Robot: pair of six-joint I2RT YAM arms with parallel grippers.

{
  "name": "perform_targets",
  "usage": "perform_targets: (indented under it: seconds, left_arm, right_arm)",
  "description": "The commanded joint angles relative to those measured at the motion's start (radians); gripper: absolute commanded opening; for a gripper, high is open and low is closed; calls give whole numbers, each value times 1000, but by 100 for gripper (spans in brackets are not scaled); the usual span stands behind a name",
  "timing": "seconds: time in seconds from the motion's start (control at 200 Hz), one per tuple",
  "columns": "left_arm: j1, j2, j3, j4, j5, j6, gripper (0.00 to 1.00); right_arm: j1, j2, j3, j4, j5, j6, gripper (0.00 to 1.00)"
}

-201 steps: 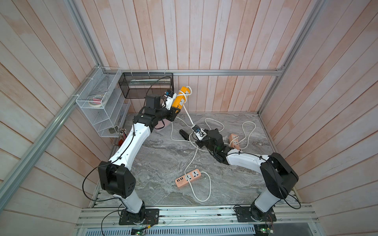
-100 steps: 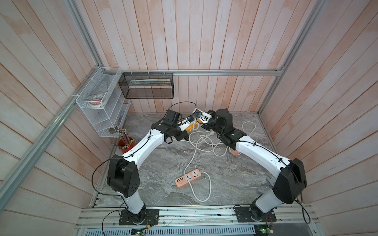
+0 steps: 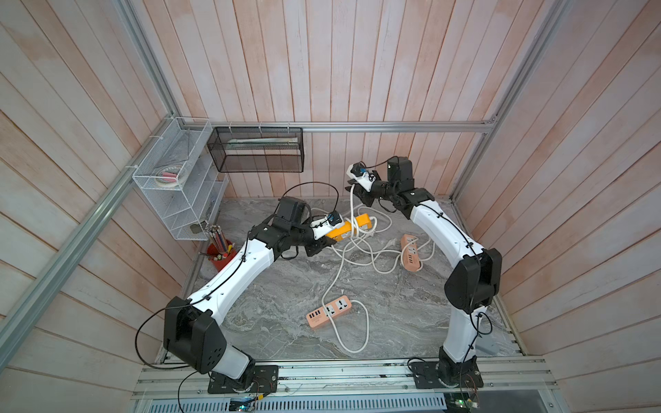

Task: Wrap the cord around the power strip
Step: Wrap the power cord around the power strip.

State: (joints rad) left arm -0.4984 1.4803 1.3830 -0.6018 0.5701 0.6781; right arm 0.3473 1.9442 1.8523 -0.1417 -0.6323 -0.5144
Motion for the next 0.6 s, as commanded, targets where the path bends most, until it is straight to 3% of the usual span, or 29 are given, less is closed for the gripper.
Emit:
perform_targets:
  seconds: [0.0,0.18,0.315,0.47,0.59]
  left_arm:
    - [-37,-67,41,-47,234,58,0]
    - [-37,-65,110,29,242,-54,0]
    - [-37,-47,167,63,208,-133,0]
    - [-37,-38,210,83,194,-193,0]
    - [-36,-36,217,105,194,-228,0]
  right_arm:
    - [-52,-14,-130,328,-31,257,37]
    - [-44,-7,-322,672,90,472,48]
    - [-9,26,-378,820,238,542,52]
    - [24,101,-358,925,425,596,53]
    - [35,167,-311,979,497,641,54]
